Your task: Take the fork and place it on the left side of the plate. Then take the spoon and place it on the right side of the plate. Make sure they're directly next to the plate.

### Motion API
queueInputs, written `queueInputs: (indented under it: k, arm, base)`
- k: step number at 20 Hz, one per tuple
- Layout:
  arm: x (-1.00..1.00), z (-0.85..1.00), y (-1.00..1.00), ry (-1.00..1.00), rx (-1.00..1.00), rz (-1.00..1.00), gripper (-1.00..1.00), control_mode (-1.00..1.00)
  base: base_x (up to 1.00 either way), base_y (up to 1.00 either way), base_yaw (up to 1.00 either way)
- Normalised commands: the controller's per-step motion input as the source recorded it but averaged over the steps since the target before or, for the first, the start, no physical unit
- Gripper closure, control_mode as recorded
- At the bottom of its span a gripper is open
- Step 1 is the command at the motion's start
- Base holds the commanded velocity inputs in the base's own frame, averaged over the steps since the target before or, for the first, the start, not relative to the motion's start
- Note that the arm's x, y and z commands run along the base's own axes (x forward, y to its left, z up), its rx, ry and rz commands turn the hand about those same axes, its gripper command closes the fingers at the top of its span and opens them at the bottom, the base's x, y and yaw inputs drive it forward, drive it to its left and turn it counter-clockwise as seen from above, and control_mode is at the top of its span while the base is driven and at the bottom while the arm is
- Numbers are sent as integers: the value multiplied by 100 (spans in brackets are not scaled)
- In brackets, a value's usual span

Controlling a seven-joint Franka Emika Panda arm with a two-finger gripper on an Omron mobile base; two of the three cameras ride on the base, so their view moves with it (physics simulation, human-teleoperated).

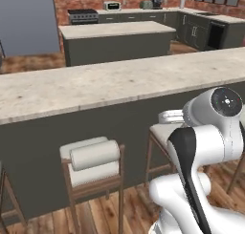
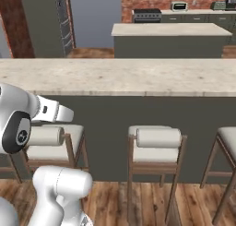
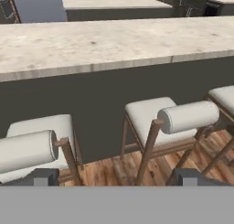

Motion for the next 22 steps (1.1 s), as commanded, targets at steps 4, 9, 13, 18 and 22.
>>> queueInputs:
  k: [4,9,13,18,22]
  arm:
    - [0,0,0,0,0,0,-100,100]
    - [0,0,0,0,0,0,-100,100]
    - [0,0,0,0,0,0,-100,100]
    - [0,0,0,0,0,0,-100,100]
    - [0,0,0,0,0,0,-100,100]
  base:
    - [3,-100,-1]
    - [7,-100,0]
    - [9,-100,0]
    - [11,-100,0]
    - [13,-100,0]
